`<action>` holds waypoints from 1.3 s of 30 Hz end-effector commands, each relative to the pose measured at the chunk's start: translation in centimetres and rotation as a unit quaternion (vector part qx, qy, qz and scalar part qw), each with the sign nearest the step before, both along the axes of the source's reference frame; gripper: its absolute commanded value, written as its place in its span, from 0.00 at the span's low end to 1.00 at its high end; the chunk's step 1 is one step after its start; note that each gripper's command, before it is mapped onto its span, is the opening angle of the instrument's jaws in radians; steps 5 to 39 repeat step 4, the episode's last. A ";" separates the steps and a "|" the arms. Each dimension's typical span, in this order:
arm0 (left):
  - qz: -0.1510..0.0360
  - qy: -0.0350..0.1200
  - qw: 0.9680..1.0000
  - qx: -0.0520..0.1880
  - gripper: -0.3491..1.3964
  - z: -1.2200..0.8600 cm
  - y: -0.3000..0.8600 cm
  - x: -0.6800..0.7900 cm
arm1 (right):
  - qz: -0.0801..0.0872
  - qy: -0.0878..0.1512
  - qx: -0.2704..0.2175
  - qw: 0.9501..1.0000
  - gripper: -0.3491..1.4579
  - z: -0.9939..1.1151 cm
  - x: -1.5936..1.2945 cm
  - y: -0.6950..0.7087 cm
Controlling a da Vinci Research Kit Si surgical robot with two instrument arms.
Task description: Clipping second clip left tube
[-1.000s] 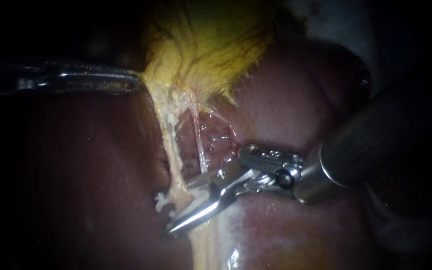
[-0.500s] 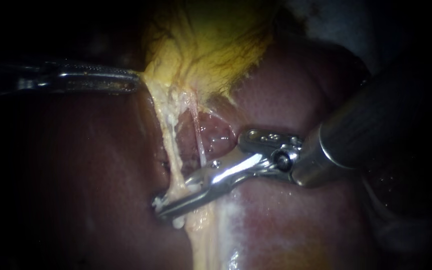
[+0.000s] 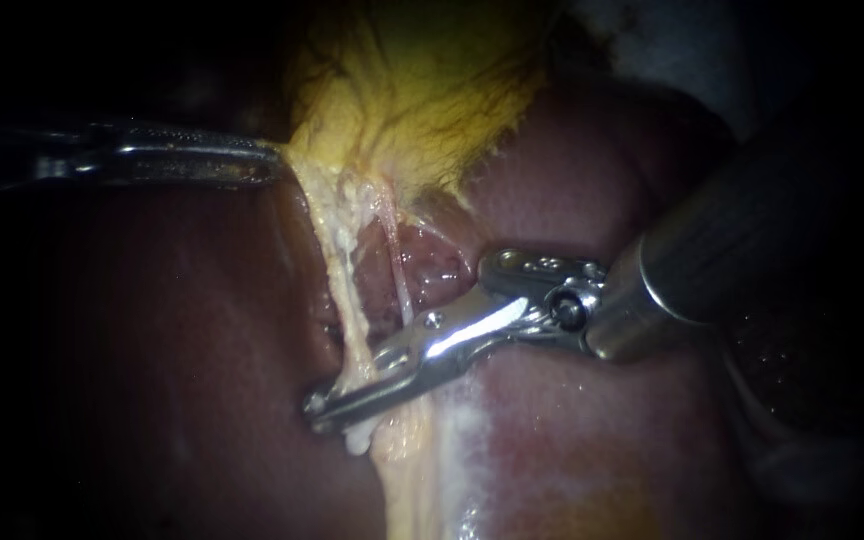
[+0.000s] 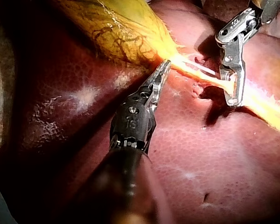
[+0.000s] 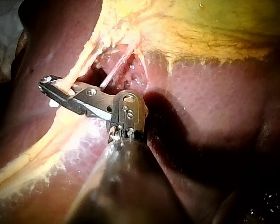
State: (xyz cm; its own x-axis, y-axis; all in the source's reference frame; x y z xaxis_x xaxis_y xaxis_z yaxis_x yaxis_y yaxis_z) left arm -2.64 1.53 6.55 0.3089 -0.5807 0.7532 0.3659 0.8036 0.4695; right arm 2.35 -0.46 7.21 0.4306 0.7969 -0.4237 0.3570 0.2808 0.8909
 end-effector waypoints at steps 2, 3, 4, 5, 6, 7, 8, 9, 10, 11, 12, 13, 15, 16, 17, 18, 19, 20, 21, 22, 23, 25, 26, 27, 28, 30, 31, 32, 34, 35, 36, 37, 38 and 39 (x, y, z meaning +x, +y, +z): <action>0.000 0.000 1.000 0.000 0.00 0.01 0.00 0.00 | 0.000 0.000 -0.001 1.000 0.00 0.01 0.00 -0.01; 0.000 0.000 1.000 0.000 0.00 0.01 0.00 0.00 | 0.001 -0.001 -0.001 1.000 0.00 0.01 0.00 -0.01; 0.000 0.000 1.000 0.000 0.00 0.01 0.00 0.00 | 0.003 -0.003 -0.002 1.000 0.00 0.01 0.00 -0.01; 0.000 0.000 1.000 0.000 0.00 0.01 0.00 0.00 | 0.003 -0.003 -0.002 1.000 0.00 0.01 0.00 -0.01; 0.000 0.000 1.000 0.000 0.00 0.01 0.00 0.00 | 0.003 -0.003 -0.002 1.000 0.00 0.01 0.00 -0.01; 0.000 0.000 1.000 0.000 0.00 0.01 0.00 0.00 | 0.003 -0.003 -0.002 1.000 0.00 0.01 0.00 -0.01; 0.000 0.000 1.000 0.000 0.00 0.01 0.00 0.00 | 0.003 -0.003 -0.002 1.000 0.00 0.01 0.00 -0.01; 0.000 0.000 1.000 0.000 0.00 0.01 0.00 0.00 | 0.003 -0.003 -0.002 1.000 0.00 0.01 0.00 -0.01; 0.000 0.000 1.000 0.000 0.00 0.01 0.00 0.00 | 0.003 -0.003 -0.002 1.000 0.00 0.01 0.00 -0.01; 0.000 0.000 1.000 0.000 0.00 0.01 0.00 0.00 | 0.003 -0.003 -0.002 1.000 0.00 0.01 0.00 -0.01; 0.000 0.000 1.000 0.000 0.00 0.01 0.00 0.00 | 0.003 -0.003 -0.002 1.000 0.00 0.01 0.00 -0.01; 0.000 0.000 1.000 0.000 0.00 0.01 0.00 0.00 | 0.003 -0.003 -0.002 1.000 0.00 0.01 0.00 -0.01; 0.000 0.000 1.000 0.000 0.00 0.01 0.00 0.00 | 0.003 -0.003 -0.002 1.000 0.00 0.01 0.00 -0.01; 0.000 0.000 1.000 0.000 0.00 0.01 0.00 0.00 | 0.003 -0.003 -0.002 1.000 0.00 0.01 0.00 -0.01; 0.000 0.000 1.000 0.000 0.00 0.01 0.00 0.00 | 0.003 -0.003 -0.002 1.000 0.00 0.01 0.00 -0.01; 0.000 0.000 1.000 0.000 0.00 0.01 0.00 0.00 | 0.003 -0.003 -0.002 1.000 0.00 0.01 0.00 -0.01; 0.000 0.000 1.000 0.000 0.00 0.01 0.00 0.00 | 0.003 -0.003 -0.002 1.000 0.00 0.01 0.00 -0.01; 0.000 0.000 1.000 0.000 0.00 0.01 0.00 0.00 | 0.003 -0.003 -0.002 1.000 0.00 0.01 0.00 -0.01; 0.000 0.000 1.000 0.000 0.00 0.01 0.00 0.00 | 0.003 -0.003 -0.002 1.000 0.00 0.01 0.00 -0.01; 0.000 0.000 1.000 0.000 0.00 0.01 0.00 0.00 | 0.003 -0.003 -0.002 1.000 0.00 0.01 0.00 -0.01; 0.000 0.000 1.000 0.000 0.00 0.01 0.00 0.00 | 0.003 -0.003 -0.002 1.000 0.00 0.01 0.00 -0.01; 0.000 0.000 1.000 0.000 0.00 0.01 0.00 0.00 | 0.003 -0.003 -0.002 1.000 0.00 0.01 0.00 -0.01; 0.000 0.000 1.000 0.000 0.00 0.01 0.00 0.00 | 0.003 -0.003 -0.002 1.000 0.00 0.01 0.00 -0.01; 0.000 0.000 1.000 0.000 0.00 0.01 0.00 0.00 | 0.003 -0.003 -0.002 1.000 0.00 0.01 0.00 -0.01; 0.000 0.000 1.000 0.000 0.00 0.01 0.00 0.00 | 0.003 -0.003 -0.002 1.000 0.00 0.01 0.00 -0.01; 0.000 0.000 1.000 0.000 0.00 0.01 0.00 0.00 | 0.003 -0.003 -0.002 1.000 0.00 0.01 0.00 -0.01; 0.000 0.000 1.000 0.000 0.00 0.01 0.00 0.00 | 0.003 -0.003 -0.002 1.000 0.00 0.01 0.00 -0.01; 0.000 0.000 1.000 0.000 0.00 0.01 0.00 0.00 | 0.003 -0.003 -0.002 1.000 0.00 0.01 0.00 -0.01; 0.000 0.000 1.000 0.000 0.00 0.01 0.00 0.00 | 0.003 -0.003 -0.002 1.000 0.00 0.01 0.00 -0.01; 0.000 0.000 1.000 0.000 0.00 0.01 0.00 0.00 | 0.003 -0.003 -0.002 1.000 0.00 0.01 0.00 -0.01; 0.000 0.000 1.000 0.000 0.00 0.01 0.00 0.00 | 0.003 -0.003 -0.002 1.000 0.00 0.01 0.00 -0.01; 0.000 0.000 1.000 0.000 0.00 0.01 0.00 0.00 | 0.003 -0.003 -0.002 1.000 0.00 0.01 0.00 -0.01; 0.000 0.000 1.000 0.000 0.00 0.01 0.00 0.00 | 0.003 -0.003 -0.002 1.000 0.00 0.01 0.00 -0.01; 0.000 0.000 1.000 0.000 0.00 0.01 0.00 0.00 | 0.003 -0.003 -0.002 1.000 0.00 0.01 0.00 -0.01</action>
